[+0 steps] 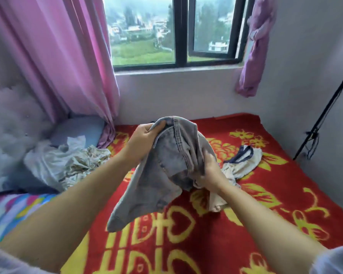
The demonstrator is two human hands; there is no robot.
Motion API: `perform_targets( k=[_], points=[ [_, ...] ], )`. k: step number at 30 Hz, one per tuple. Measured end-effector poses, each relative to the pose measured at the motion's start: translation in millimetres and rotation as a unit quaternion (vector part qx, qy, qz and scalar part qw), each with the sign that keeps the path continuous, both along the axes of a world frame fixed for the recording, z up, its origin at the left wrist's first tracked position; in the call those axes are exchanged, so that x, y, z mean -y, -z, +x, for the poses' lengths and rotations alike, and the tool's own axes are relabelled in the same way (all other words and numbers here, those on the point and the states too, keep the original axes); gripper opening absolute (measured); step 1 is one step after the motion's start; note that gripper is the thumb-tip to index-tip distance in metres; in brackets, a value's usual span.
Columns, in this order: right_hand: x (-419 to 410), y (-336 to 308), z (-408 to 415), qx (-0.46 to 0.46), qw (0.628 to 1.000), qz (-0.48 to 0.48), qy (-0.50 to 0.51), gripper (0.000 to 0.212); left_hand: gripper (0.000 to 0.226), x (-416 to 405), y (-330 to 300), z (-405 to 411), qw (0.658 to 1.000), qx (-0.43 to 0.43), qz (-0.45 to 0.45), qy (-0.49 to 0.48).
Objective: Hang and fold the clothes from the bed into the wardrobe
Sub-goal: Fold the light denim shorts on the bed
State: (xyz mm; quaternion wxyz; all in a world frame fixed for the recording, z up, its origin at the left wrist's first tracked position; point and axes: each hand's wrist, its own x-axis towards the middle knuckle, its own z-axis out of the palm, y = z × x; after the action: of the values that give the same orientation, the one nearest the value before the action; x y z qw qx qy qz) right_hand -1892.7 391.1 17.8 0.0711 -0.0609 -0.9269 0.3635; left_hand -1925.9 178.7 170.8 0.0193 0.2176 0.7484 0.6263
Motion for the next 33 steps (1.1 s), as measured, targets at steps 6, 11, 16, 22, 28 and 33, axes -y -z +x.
perform_targets(
  k=[6,11,16,22,28,33],
  points=[
    [7.9,-105.1,5.5,-0.051,0.998,-0.018,-0.042,0.021,0.031,41.3,-51.6,-2.5,0.987,0.084,0.131,-0.040],
    [-4.2,-175.8,17.1,-0.078,0.987,-0.092,-0.104,0.023,0.041,95.7,-43.2,-17.2,0.972,0.121,0.177,-0.100],
    [9.7,-228.3,21.6,-0.072,0.988,-0.071,-0.113,0.021,0.045,109.8,-50.4,-17.8,0.971,0.111,0.184,-0.106],
    [53.1,-265.9,23.7,-0.077,0.984,-0.151,-0.049,0.030,0.018,113.0,-67.6,-14.2,0.940,-0.082,-0.069,-0.324],
    [82.6,-284.6,19.4,-0.017,0.958,-0.285,-0.012,0.017,0.048,50.9,-54.8,85.3,0.641,-0.717,-0.272,0.003],
    [85.8,-281.9,27.4,0.032,0.979,-0.201,-0.021,0.015,0.046,24.4,-43.8,84.3,0.493,-0.798,-0.345,-0.042]
  ],
)
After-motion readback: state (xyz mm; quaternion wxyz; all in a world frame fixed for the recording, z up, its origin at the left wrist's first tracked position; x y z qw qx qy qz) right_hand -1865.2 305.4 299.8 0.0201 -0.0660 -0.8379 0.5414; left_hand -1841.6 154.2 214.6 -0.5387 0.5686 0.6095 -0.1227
